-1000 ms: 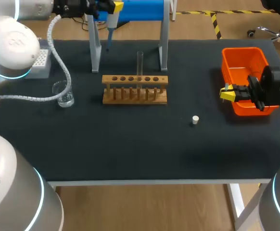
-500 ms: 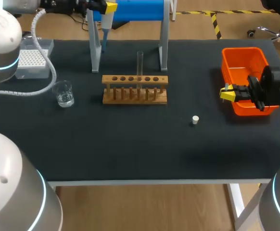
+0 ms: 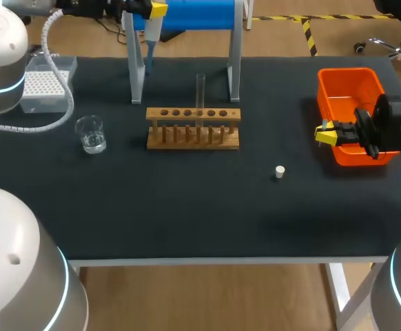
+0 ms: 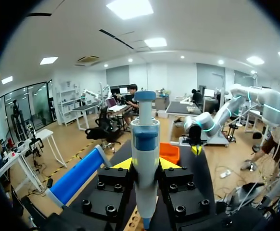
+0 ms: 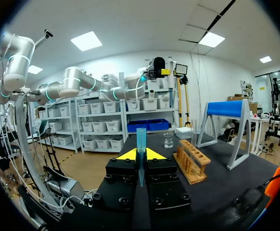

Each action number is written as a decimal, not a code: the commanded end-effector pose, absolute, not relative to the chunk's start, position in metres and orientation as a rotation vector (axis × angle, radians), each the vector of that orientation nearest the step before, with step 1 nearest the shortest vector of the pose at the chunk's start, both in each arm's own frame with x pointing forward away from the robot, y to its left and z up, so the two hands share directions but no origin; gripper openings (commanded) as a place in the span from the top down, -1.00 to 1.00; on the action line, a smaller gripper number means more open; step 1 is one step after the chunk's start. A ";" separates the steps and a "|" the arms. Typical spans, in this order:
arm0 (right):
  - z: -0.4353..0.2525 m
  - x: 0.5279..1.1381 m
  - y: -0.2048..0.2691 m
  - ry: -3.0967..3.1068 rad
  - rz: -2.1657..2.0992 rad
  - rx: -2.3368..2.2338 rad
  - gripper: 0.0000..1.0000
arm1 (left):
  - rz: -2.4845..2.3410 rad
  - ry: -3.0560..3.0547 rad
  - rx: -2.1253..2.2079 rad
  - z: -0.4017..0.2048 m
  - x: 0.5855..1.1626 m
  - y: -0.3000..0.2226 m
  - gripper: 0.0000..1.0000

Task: Invert the test tube, pick up the pipette, mount the tip to pipette, aspirate from beaker and dispense into the tube, eject the tip, return the pipette, and cap with the stopper.

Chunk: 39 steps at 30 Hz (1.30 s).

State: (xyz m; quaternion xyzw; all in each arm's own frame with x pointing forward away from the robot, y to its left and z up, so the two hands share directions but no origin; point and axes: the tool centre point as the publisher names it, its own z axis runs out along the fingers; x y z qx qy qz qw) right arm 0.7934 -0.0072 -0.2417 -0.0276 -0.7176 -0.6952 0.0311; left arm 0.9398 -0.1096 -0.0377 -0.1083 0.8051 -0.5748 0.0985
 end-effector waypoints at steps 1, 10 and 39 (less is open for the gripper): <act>-0.241 0.792 -0.007 -2.215 -2.141 -0.086 1.00 | -1.702 2.387 -0.316 -0.037 0.942 -0.109 1.00; -0.241 0.792 -0.007 -2.215 -2.141 -0.086 1.00 | -1.702 2.387 -0.316 -0.037 0.942 -0.109 1.00; -0.241 0.792 -0.007 -2.215 -2.141 -0.086 1.00 | -2.157 2.337 -0.003 0.007 0.768 -0.159 1.00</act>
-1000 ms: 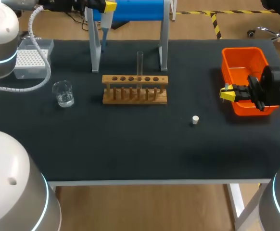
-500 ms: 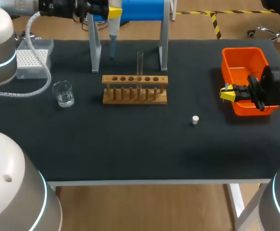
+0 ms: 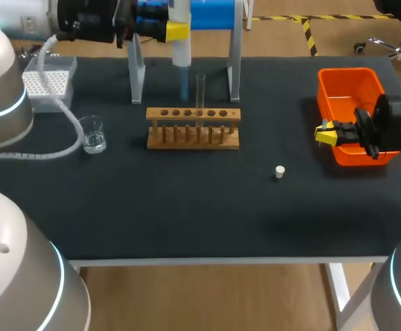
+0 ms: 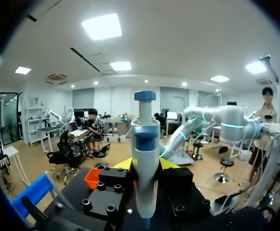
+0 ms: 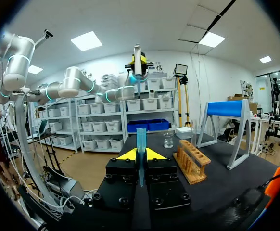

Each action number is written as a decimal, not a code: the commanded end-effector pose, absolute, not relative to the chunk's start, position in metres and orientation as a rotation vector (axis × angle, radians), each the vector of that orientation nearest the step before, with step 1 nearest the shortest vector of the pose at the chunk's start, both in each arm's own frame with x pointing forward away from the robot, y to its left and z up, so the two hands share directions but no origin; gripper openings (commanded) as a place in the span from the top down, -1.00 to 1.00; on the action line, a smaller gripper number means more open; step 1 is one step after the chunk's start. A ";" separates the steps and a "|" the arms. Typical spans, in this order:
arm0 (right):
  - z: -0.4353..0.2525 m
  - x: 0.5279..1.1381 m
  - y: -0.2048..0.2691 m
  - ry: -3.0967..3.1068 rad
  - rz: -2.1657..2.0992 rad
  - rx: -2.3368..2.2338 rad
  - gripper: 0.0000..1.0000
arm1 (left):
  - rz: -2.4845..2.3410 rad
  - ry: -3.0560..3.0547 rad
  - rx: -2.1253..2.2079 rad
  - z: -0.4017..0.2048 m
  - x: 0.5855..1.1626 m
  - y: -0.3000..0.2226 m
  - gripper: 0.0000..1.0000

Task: Invert the test tube, pick up the pipette, mount the tip to pipette, aspirate from beaker and dispense into the tube, eject the tip, return the pipette, and cap with the stopper.

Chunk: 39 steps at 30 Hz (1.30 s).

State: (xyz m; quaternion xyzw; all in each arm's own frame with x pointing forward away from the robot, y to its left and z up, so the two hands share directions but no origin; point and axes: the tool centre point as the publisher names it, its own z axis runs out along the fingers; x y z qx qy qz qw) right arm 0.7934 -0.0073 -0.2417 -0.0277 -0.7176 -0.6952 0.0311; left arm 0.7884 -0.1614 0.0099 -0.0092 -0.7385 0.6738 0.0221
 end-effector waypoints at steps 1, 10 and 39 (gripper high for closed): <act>-0.241 0.792 -0.007 -2.215 -2.141 -0.086 1.00 | 2.092 -2.282 0.018 0.006 0.765 -0.160 1.00; -0.241 0.792 -0.007 -2.215 -2.141 -0.086 1.00 | 2.151 -2.246 0.007 0.001 0.749 -0.158 1.00; -0.241 0.792 -0.007 -2.215 -2.141 -0.086 1.00 | 2.130 -2.313 -0.082 0.005 0.750 -0.161 1.00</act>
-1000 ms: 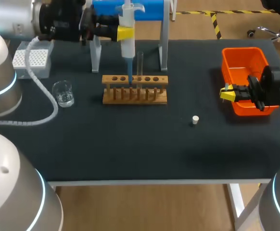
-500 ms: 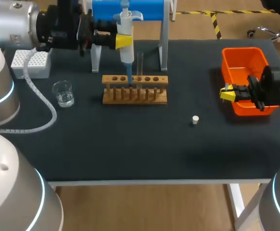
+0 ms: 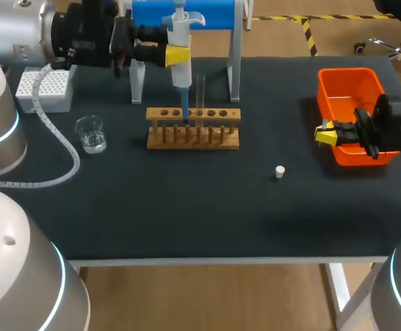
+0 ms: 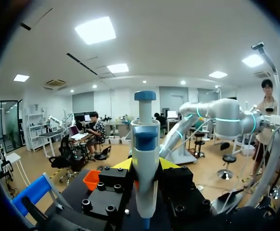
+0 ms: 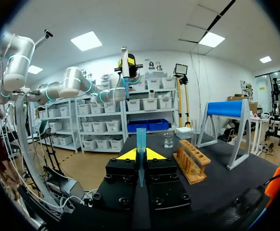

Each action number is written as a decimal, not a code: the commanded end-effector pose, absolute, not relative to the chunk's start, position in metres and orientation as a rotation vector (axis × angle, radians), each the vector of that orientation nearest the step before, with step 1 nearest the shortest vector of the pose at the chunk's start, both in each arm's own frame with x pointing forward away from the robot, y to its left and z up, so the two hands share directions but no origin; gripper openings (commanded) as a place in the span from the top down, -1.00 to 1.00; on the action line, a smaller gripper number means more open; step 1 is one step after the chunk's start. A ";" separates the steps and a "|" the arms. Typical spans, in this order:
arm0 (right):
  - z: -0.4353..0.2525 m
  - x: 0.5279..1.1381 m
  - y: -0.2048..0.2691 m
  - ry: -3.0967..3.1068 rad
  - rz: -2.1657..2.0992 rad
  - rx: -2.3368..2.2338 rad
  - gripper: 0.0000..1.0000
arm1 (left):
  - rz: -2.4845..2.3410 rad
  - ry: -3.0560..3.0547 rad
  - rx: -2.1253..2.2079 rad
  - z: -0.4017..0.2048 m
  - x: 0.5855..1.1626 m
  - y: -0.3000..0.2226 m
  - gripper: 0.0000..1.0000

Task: Invert the test tube, pick up the pipette, mount the tip to pipette, aspirate from beaker and dispense into the tube, eject the tip, return the pipette, and cap with the stopper.

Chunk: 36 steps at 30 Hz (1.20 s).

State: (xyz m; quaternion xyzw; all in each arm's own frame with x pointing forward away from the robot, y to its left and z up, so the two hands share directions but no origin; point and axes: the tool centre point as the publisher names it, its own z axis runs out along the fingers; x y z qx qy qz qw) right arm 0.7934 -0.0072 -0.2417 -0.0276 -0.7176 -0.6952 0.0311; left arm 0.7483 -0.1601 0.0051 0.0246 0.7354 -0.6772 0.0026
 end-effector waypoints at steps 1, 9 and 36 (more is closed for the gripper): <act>-0.241 0.792 -0.007 -2.215 -2.141 -0.086 1.00 | -2.125 2.307 0.082 0.005 0.750 -0.161 1.00; -0.241 0.792 -0.007 -2.215 -2.141 -0.086 1.00 | -2.125 2.307 0.082 0.005 0.750 -0.161 1.00; -0.219 0.778 0.126 -2.223 -2.170 -0.041 1.00 | -2.125 2.307 0.082 0.005 0.750 -0.161 1.00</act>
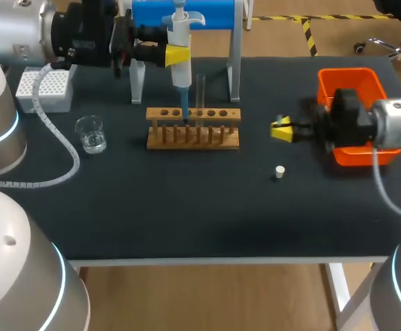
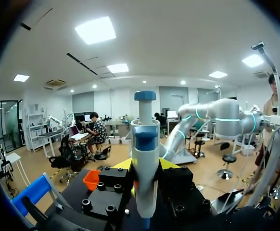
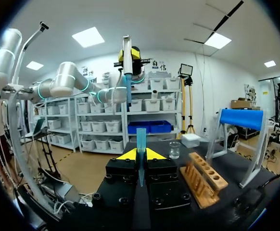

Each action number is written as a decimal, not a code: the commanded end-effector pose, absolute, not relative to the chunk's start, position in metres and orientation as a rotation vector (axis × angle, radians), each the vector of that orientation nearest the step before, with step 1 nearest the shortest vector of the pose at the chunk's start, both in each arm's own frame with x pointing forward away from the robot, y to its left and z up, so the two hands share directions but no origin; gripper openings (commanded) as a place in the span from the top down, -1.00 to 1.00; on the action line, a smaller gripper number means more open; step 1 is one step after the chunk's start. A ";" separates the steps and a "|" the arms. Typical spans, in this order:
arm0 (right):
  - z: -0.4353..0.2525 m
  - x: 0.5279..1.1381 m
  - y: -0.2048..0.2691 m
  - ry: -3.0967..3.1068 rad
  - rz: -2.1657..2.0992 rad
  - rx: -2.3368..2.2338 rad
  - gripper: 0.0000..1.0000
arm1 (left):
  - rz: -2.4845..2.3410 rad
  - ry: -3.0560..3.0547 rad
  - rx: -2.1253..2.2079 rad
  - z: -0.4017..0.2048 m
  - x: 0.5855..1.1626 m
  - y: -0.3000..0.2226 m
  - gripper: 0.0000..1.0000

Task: Invert the test tube, pick up the pipette, mount the tip to pipette, aspirate from beaker and dispense into the tube, eject the tip, return the pipette, and cap with the stopper.

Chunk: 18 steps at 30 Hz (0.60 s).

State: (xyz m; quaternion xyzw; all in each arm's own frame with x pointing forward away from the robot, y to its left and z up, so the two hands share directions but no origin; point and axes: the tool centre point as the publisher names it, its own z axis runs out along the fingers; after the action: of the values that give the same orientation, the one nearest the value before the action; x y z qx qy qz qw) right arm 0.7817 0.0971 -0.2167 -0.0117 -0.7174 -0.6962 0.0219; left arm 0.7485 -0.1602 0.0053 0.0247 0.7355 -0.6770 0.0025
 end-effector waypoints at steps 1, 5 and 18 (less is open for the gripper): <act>-0.218 0.776 0.131 -2.234 -2.172 -0.040 1.00 | -2.125 2.307 0.082 0.005 0.750 -0.161 1.00; -0.216 0.770 0.143 -2.230 -2.169 -0.038 1.00 | -2.125 2.307 0.082 0.005 0.750 -0.161 1.00; -0.216 0.770 0.143 -2.230 -2.169 -0.038 1.00 | -2.125 2.307 0.082 0.005 0.750 -0.161 1.00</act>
State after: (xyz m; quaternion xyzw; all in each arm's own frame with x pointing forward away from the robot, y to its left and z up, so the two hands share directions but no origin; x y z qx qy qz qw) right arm 0.7710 0.1432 -0.2152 -0.0123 -0.7170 -0.6968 0.0160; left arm 0.7485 -0.1602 0.0053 0.0247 0.7355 -0.6770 0.0025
